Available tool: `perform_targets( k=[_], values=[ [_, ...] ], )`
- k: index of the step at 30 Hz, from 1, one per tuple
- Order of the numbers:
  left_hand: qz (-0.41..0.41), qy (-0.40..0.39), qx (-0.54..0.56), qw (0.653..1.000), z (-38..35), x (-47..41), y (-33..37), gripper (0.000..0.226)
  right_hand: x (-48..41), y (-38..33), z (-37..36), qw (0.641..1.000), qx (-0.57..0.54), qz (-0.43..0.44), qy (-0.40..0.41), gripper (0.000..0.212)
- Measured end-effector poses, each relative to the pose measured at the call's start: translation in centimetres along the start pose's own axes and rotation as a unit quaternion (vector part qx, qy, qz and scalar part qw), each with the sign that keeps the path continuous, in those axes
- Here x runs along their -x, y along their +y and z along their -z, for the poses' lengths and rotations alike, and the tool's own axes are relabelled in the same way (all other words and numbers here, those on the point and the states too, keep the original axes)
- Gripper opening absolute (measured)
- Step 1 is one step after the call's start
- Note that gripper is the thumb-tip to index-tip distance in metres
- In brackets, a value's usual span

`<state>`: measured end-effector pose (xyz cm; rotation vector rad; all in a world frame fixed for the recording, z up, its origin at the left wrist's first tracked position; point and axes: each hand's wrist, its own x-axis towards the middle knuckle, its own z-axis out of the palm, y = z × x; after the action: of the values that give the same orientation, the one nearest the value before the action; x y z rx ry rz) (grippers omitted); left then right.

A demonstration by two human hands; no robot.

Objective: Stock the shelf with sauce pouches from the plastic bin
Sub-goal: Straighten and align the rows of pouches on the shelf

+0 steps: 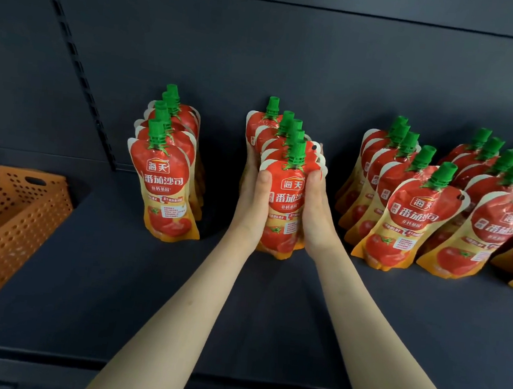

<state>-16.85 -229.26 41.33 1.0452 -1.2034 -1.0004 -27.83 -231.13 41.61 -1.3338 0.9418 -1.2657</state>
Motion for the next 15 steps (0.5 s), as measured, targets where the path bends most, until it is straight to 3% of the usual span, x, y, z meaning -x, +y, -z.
perform_targets(
  k=[2, 6, 15],
  values=[
    [0.001, 0.014, 0.011, 1.000, 0.3, 0.0, -0.2, 0.097, 0.0, 0.1, -0.1, 1.000, 0.001, 0.007, 0.006, 0.111],
    [0.027, 0.031, 0.073, 0.996, 1.1, -0.8, -0.3, 0.116, -0.2, 0.3, -0.8, 0.999, -0.002, 0.014, 0.033, 0.111],
    [0.054, 0.025, 0.083, 0.995, 0.8, -2.2, -0.5, 0.117, -1.4, 0.6, -1.3, 0.999, -0.004, 0.010, 0.042, 0.098]
  ],
)
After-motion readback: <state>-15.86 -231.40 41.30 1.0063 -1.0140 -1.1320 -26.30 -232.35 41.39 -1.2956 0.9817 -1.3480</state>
